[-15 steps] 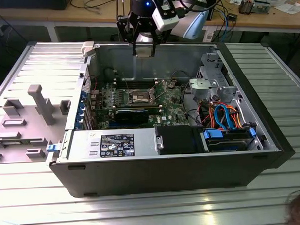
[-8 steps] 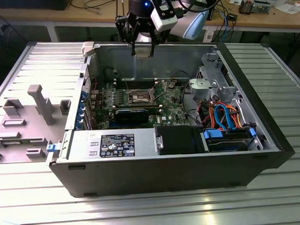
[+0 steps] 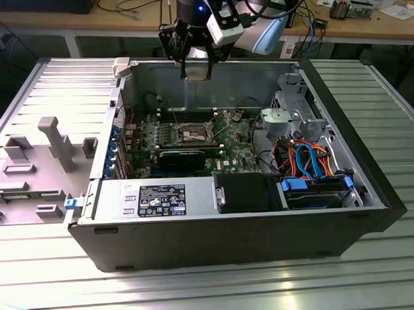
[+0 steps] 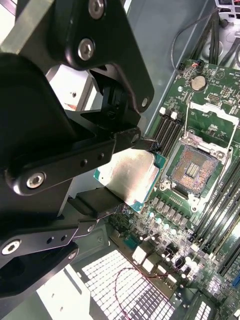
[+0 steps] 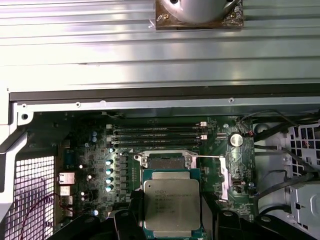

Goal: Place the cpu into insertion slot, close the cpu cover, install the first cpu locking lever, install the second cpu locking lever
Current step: 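Place the cpu into insertion slot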

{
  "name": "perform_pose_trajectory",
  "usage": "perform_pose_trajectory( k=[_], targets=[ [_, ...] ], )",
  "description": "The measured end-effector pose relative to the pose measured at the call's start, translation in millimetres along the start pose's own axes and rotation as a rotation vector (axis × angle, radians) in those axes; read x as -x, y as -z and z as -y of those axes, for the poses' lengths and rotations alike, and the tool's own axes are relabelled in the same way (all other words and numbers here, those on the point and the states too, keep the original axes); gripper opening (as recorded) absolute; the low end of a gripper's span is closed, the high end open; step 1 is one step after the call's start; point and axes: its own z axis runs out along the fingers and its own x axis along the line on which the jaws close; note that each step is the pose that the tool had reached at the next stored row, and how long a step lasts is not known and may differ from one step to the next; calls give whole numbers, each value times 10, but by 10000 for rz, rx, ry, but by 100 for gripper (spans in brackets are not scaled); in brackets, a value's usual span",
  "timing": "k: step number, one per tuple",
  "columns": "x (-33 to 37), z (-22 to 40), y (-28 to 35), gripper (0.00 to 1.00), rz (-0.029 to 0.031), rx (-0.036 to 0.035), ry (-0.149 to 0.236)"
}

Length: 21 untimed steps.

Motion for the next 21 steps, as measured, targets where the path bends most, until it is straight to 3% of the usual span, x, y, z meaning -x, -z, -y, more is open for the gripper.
perform_pose_trajectory(
  k=[21],
  targets=[
    [-12, 5, -50, 54, 0, 1, -2]
  ],
)
